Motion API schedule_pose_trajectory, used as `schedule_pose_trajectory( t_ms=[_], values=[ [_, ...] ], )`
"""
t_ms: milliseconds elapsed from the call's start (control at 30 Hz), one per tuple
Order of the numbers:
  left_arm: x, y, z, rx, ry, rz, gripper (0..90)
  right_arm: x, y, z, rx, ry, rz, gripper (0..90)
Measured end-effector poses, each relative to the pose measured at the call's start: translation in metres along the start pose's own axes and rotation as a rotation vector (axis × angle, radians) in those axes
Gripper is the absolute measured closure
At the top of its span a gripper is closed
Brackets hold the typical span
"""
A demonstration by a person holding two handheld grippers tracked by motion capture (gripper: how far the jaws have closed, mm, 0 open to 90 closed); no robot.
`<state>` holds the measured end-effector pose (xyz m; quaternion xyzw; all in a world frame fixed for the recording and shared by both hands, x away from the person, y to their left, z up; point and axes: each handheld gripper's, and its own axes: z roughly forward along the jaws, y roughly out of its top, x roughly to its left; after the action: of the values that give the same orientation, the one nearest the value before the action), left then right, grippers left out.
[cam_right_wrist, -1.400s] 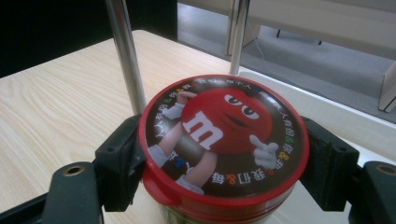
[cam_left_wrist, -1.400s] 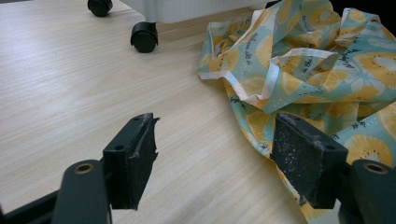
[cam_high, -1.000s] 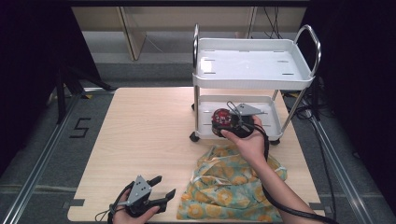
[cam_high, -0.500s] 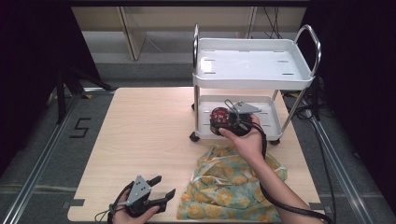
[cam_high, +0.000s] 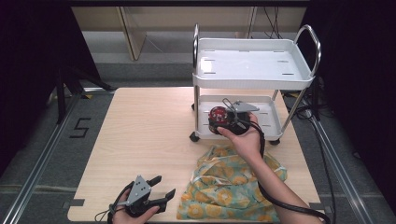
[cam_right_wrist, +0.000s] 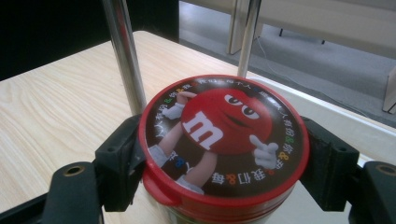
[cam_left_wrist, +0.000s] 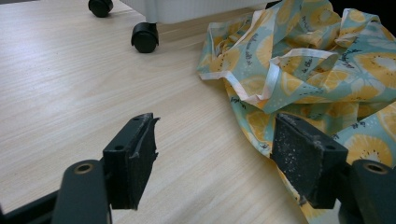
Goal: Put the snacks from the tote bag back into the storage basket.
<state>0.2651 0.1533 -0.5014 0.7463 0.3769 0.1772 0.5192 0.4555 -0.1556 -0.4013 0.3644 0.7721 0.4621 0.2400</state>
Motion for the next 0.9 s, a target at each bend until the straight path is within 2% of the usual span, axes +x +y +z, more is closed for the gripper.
schedule_pose_trajectory(
  t_ms=[33, 100, 167, 333, 367, 433, 467, 600, 633, 833, 900],
  values=[
    [0.000, 0.000, 0.000, 0.000, 0.001, -0.001, 30.1, 0.000, 0.000, 0.000, -0.007, 0.000, 0.022, 26.7],
    [0.000, 0.000, 0.000, 0.000, 0.000, 0.001, 30.1, 0.002, 0.000, 0.001, -0.003, -0.004, 0.035, 26.7],
    [0.000, 0.000, 0.000, -0.001, -0.001, 0.001, 30.1, 0.001, 0.000, 0.003, 0.001, 0.000, 0.020, 26.7],
    [0.000, 0.000, 0.000, -0.001, -0.001, -0.001, 30.1, 0.002, -0.001, 0.006, 0.003, 0.002, 0.022, 26.7],
    [0.000, 0.000, 0.000, -0.001, -0.001, 0.000, 30.1, 0.003, -0.001, 0.007, 0.001, -0.004, 0.035, 26.7],
    [0.000, 0.000, 0.000, -0.002, -0.001, -0.001, 30.1, 0.002, -0.001, 0.008, 0.000, -0.003, 0.026, 26.7],
    [0.000, 0.000, 0.000, -0.001, -0.001, 0.000, 30.1, 0.000, -0.001, 0.009, 0.004, 0.001, 0.007, 26.7],
    [0.000, 0.000, 0.000, -0.002, -0.001, -0.001, 30.0, 0.000, -0.001, 0.010, 0.008, -0.001, 0.011, 26.7],
    [0.000, 0.000, 0.000, -0.001, -0.001, -0.001, 30.1, 0.001, -0.002, 0.011, 0.004, -0.008, 0.025, 26.7],
    [0.000, 0.000, 0.000, -0.001, -0.001, 0.001, 30.1, -0.001, -0.001, 0.011, 0.012, -0.011, 0.023, 26.7],
    [0.000, 0.000, 0.000, -0.001, -0.001, -0.001, 30.1, -0.003, 0.000, 0.011, 0.004, -0.017, 0.008, 26.7]
  ],
)
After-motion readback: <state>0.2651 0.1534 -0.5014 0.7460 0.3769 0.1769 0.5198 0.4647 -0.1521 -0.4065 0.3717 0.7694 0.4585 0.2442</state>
